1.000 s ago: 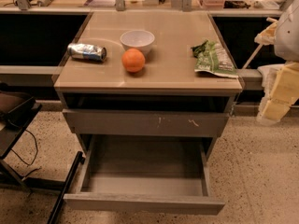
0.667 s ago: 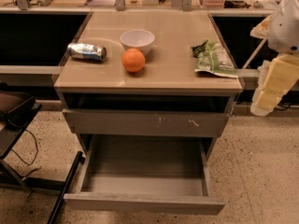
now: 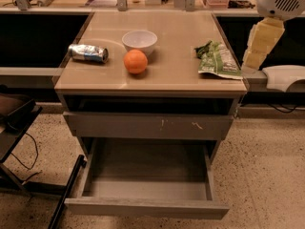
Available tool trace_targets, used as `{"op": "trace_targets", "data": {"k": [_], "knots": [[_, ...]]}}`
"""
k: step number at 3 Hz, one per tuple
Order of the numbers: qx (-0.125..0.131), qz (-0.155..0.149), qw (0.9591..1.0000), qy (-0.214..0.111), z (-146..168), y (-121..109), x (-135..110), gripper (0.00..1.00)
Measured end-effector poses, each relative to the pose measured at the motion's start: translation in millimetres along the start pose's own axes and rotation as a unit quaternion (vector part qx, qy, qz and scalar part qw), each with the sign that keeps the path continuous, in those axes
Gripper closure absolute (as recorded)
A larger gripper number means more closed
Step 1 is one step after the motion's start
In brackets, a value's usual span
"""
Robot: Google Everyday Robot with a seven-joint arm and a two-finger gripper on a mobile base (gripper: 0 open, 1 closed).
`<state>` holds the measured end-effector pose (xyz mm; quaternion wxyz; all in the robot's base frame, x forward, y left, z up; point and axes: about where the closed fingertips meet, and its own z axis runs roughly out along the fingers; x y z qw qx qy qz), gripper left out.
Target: Place green jalapeno chip bag into middle drawer
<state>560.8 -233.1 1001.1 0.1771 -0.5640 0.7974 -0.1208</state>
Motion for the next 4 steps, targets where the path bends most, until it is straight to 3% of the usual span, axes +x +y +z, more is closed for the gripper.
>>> {"op": "trace_targets", "data": {"k": [1, 2, 3, 4], "knots": [[0.000, 0.000, 1.0000, 0.000, 0, 0, 0, 0.00], [-0.021, 0.008, 0.9997, 0.007, 19, -17, 6, 0.00], [-0.074, 0.010, 0.9970, 0.016, 66, -42, 6, 0.00], [-0.113, 0.026, 0.9932, -0.014, 114, -60, 6, 0.00]]}}
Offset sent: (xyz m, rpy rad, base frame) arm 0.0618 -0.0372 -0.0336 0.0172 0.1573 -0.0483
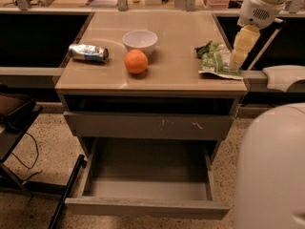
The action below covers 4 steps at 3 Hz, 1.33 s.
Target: Place green jalapeno chip bag into middle drawer
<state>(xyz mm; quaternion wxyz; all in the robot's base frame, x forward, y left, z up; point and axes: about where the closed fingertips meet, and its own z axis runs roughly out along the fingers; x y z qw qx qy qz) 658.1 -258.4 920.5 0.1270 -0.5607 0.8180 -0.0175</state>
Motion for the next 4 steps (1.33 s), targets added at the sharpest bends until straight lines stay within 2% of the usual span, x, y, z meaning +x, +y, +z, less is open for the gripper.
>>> {"op": "trace_targets", "data": {"k": [1, 2, 3, 4], "knots": [[-0.026, 0.045, 0.9953, -0.081, 45, -23, 13, 0.00], [-0.031, 0.050, 0.9906, -0.123, 68, -36, 5, 0.00], [-0.022, 0.052, 0.9900, -0.129, 71, -42, 3, 0.00], [-0.039, 0.067, 0.9872, -0.140, 98, -46, -5, 0.00]]}}
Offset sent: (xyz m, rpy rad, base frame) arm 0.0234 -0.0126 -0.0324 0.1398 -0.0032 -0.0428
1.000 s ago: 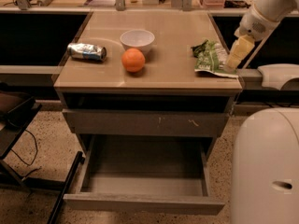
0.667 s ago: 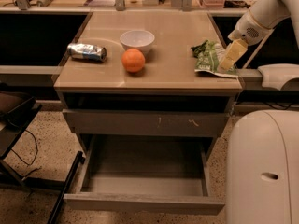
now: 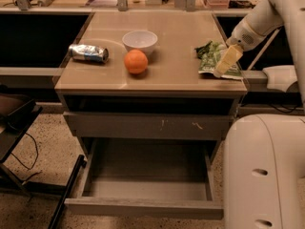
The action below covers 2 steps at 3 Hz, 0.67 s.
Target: Place green jalapeno chip bag into middle drawer
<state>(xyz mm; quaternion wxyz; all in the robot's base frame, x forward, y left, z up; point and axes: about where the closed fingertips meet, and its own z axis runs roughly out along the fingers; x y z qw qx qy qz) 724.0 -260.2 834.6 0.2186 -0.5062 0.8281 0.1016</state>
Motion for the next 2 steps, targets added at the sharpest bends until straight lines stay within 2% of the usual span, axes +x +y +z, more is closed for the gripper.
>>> {"op": "trace_targets", "data": {"k": [1, 2], "knots": [[-0.032, 0.031, 0.9988, -0.023, 47.1, -5.2, 5.1, 0.00], [-0.033, 0.032, 0.9987, -0.023, 45.0, -5.7, 3.0, 0.00]]}}
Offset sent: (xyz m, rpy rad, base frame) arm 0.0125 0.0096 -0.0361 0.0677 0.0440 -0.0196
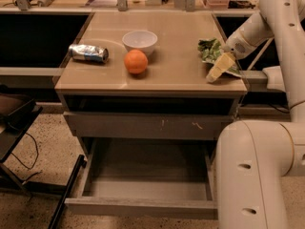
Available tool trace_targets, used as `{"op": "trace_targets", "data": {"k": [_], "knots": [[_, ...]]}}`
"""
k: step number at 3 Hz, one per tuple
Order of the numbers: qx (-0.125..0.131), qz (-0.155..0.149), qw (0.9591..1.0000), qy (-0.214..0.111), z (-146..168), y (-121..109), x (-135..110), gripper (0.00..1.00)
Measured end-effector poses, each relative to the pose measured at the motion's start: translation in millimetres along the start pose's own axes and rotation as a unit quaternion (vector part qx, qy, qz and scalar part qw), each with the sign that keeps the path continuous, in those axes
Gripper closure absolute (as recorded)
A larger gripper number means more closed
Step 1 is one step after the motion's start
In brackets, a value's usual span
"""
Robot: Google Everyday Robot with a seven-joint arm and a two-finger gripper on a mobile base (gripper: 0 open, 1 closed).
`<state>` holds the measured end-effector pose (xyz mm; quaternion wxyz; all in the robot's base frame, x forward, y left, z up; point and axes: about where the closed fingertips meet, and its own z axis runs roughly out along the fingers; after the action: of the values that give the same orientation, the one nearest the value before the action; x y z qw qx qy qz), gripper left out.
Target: Place green jalapeno chip bag into middle drawer
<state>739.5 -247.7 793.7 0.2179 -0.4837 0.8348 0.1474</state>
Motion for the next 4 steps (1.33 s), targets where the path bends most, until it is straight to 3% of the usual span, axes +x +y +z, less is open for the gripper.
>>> {"op": "trace_targets", "data": {"k": [1, 4], "knots": [[0.008, 0.000, 0.9999, -0.006, 4, -4, -4, 0.18], [0.008, 0.000, 0.9999, -0.007, -13, 4, -14, 0.88]]}}
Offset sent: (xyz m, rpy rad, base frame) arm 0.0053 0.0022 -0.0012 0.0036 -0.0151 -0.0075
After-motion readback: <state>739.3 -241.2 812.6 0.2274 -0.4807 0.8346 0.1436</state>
